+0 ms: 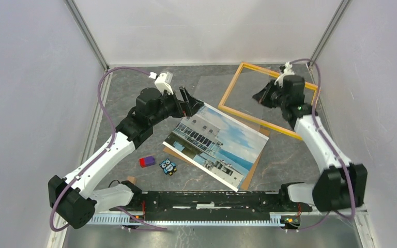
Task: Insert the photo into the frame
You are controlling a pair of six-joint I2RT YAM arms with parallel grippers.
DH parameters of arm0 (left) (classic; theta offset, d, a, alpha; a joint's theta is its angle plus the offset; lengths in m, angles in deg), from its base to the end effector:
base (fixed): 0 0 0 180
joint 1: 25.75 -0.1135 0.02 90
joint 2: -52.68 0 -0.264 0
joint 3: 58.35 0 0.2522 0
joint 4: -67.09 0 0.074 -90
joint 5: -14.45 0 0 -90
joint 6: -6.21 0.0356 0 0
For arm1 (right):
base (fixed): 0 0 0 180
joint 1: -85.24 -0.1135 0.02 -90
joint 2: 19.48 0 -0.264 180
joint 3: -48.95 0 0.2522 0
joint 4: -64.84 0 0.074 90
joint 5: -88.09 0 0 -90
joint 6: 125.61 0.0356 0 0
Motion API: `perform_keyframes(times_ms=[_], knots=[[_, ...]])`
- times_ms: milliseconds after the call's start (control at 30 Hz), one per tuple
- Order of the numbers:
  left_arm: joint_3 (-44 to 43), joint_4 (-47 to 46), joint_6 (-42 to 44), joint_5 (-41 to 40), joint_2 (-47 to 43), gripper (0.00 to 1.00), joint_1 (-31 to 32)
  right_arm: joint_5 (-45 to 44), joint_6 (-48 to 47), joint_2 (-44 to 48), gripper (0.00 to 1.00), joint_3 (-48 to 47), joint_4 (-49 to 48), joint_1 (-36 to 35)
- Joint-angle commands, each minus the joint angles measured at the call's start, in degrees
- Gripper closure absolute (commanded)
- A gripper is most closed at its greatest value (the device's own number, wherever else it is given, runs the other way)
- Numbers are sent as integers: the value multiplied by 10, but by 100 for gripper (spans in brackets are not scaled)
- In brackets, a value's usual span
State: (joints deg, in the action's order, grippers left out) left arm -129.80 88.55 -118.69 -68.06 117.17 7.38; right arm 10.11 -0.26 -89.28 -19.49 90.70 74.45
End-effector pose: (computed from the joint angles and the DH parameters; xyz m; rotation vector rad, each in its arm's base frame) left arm 0.2173 -0.1473 0.3550 0.0679 1.9284 -0.9393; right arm 0.2714 0.0593 0.3055 0.3159 2.0877 0.7079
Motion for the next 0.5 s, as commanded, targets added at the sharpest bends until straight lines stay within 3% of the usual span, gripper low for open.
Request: perform_keyframes(times_ms=[0, 267, 467], knots=[[-34, 9, 52, -17, 7, 0, 10, 140, -91, -120, 100, -126, 73, 102], [-55, 37, 77, -34, 31, 0, 41, 263, -228, -345, 100, -381, 232, 217], [-59, 47, 91, -50, 48, 0, 69, 235, -290, -430, 100, -473, 299, 285]])
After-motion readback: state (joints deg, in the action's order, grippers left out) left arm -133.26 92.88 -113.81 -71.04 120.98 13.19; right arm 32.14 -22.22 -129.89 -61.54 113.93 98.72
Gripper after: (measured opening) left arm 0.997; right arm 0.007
